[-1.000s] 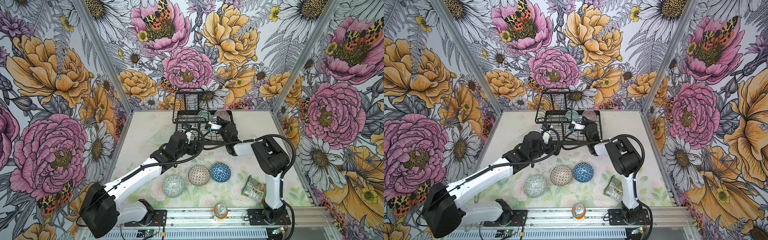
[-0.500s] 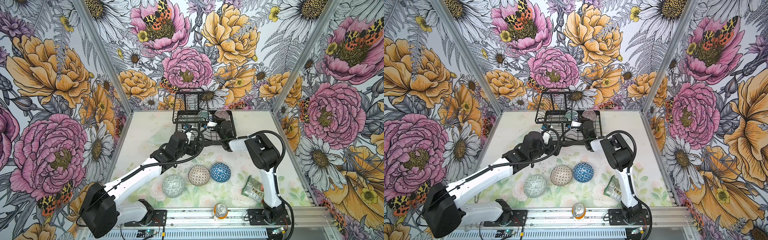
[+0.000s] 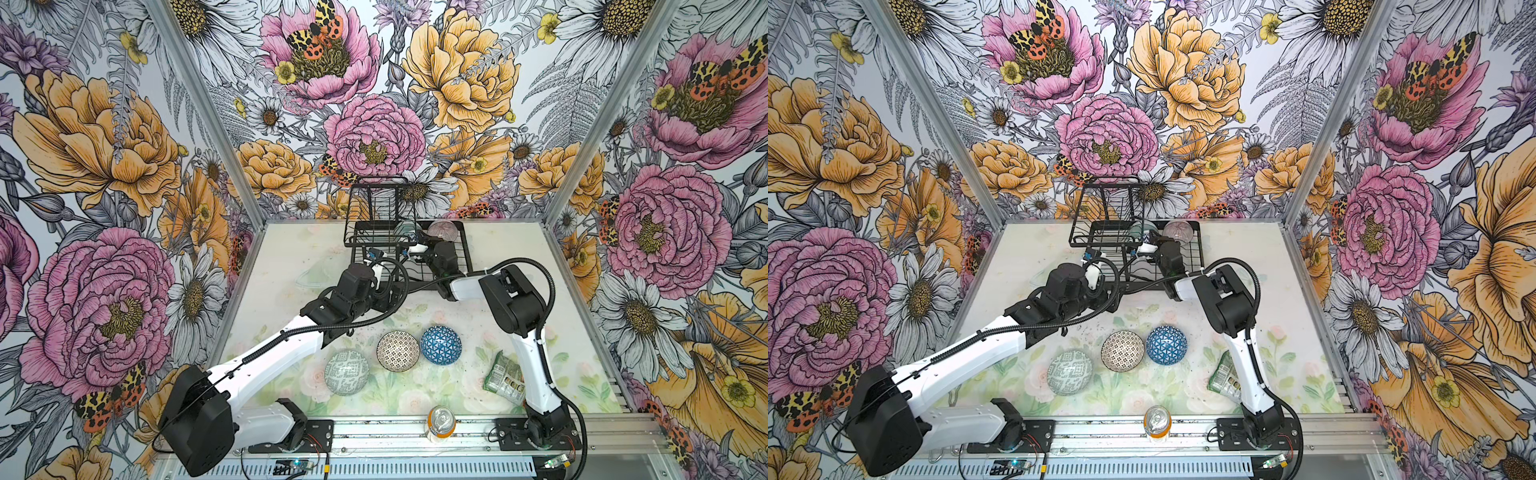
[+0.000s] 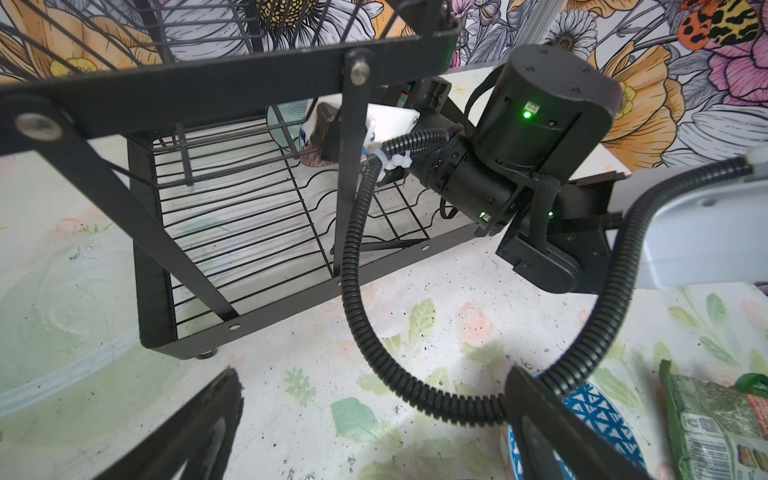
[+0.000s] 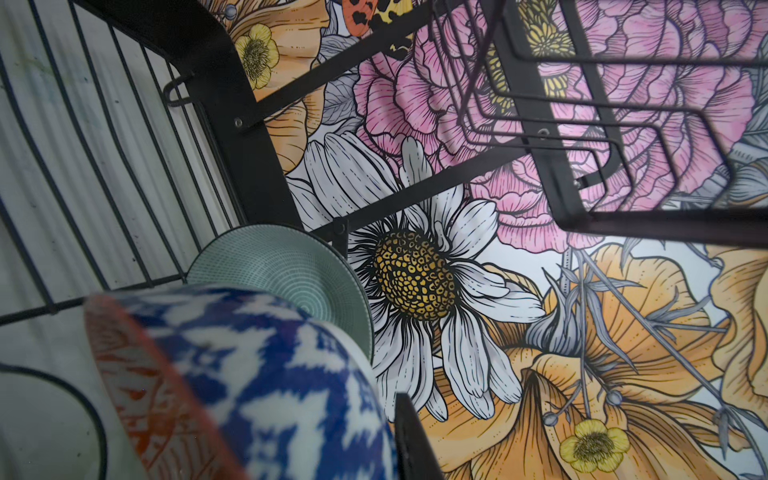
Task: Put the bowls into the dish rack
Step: 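Lower the bowl upright beside the mint-green bowl with the right gripper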
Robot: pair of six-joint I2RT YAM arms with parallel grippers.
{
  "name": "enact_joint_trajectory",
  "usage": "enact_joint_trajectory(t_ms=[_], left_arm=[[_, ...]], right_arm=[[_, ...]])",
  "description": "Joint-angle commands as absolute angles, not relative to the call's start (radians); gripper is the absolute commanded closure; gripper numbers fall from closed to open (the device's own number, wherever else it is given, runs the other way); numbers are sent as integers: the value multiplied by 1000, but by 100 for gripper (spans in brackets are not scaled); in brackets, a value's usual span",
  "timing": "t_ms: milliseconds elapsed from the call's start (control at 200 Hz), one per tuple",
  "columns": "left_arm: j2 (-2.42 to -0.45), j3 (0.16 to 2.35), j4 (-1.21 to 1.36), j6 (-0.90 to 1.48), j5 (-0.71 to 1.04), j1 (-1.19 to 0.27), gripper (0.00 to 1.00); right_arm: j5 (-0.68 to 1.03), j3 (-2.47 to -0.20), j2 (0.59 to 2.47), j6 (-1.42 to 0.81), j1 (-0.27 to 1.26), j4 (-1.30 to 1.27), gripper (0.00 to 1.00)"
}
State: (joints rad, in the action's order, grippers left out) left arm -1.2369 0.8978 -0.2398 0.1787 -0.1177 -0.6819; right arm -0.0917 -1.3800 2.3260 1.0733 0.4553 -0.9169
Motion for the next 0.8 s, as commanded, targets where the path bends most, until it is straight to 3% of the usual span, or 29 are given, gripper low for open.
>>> enact_joint_trajectory(t_ms=[0, 796], left_arm=[[-1217, 911, -240, 173, -109, -673, 1], [-1186, 865, -213, 172, -104, -670, 1]], right_arm=[[-111, -1448, 2357, 1053, 471, -980, 100], [-90, -1444, 2368, 1070, 482, -858, 100]])
